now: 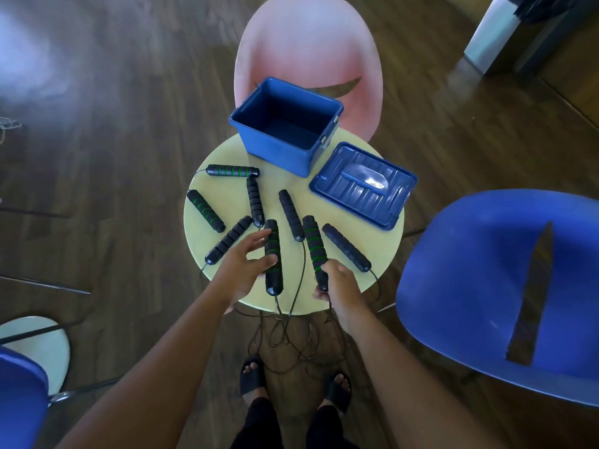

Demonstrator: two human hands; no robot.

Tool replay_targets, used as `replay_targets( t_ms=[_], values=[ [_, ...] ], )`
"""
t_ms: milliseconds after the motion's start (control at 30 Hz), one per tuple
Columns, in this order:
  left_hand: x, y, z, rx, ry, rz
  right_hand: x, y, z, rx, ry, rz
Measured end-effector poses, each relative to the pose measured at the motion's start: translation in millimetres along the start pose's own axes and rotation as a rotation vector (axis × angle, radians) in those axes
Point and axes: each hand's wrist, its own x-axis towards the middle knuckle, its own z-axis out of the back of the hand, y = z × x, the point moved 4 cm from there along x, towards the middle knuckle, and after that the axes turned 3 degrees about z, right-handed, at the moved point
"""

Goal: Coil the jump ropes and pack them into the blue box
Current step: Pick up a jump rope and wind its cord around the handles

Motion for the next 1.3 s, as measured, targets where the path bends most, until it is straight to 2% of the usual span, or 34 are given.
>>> replay_targets(
  t_ms=[200, 533, 733, 800, 900, 1000, 1100, 1300],
  values=[
    [-20.8, -47.0, -1.4, -0.176, 0.058, -0.079, -22.8, 34.7, -37.0, 0.166, 0.079, 0.032],
    [-33.6, -95.5, 8.0, -0.08, 0.045, -0.153, -48.3, 72.0, -47.0, 0.197, 0.26, 0.111],
    [-37.8, -119.1, 26.1, 0.387, 0.012, -0.31, -57.4, 94.1, -29.8, 0.202, 0.337, 0.154],
    [-39.2, -128.9, 33.2, 0.685, 0.022, -0.468, -61.6, 108.4, -19.7, 0.121, 0.361, 0.186],
    [-43.5, -146.4, 31.7, 1.21, -0.059, -0.721, -68.9, 132.4, -8.3, -0.062, 0.431, 0.224],
    [-40.4, -167.9, 18.1, 1.479, -0.065, -0.92, -77.0, 157.7, -6.0, -0.242, 0.535, 0.249],
    [-31.7, -192.0, 9.3, 1.515, -0.019, -1.071, -86.0, 183.7, -5.8, -0.357, 0.581, 0.287],
    [-40.6, -252.3, 16.6, 1.37, -0.098, -1.05, -98.4, 230.0, 10.0, -0.409, 0.601, 0.421]
  ],
)
